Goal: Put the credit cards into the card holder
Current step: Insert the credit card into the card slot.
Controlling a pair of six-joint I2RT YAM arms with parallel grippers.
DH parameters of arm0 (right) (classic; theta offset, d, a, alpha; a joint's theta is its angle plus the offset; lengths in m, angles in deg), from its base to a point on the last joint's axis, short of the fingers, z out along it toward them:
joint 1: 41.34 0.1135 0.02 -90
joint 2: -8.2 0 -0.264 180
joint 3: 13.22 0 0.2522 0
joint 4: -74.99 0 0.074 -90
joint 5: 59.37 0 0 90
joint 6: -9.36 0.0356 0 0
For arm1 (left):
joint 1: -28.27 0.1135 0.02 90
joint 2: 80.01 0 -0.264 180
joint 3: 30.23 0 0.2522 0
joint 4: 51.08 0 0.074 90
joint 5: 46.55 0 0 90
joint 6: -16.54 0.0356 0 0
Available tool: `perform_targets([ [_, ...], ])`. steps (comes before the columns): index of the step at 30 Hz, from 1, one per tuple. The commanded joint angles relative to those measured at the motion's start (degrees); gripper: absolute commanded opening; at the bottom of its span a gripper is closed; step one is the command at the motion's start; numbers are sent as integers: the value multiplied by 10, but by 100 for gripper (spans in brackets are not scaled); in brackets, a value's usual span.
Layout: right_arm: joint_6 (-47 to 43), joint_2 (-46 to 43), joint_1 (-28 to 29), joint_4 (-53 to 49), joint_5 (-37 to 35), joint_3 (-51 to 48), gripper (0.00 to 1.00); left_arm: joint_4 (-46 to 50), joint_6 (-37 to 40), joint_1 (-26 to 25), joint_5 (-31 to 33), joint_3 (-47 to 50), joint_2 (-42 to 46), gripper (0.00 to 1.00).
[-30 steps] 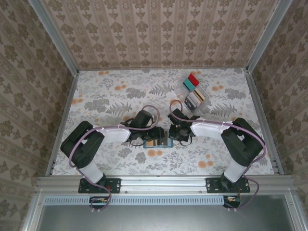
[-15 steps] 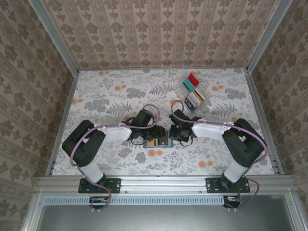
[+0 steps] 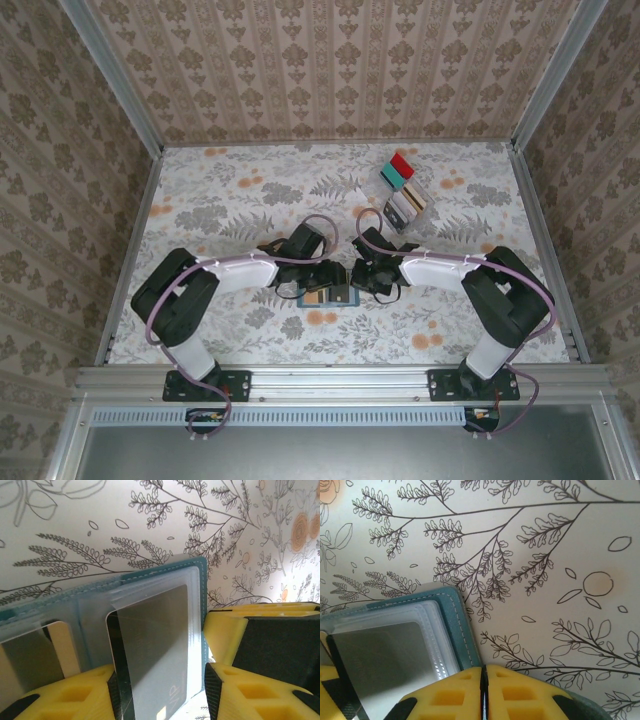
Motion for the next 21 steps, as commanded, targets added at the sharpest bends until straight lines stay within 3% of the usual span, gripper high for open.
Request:
perform_targets([
  [1, 12, 23, 5, -1, 26, -24, 11, 7, 18, -15, -26, -26, -19, 47],
  [17, 19, 18, 2, 8, 28, -33, 11, -16, 6, -17, -60, -35, -33, 51],
  [21, 19, 19, 1, 11, 32, -32, 10, 13, 8, -16, -30, -38, -31, 51],
])
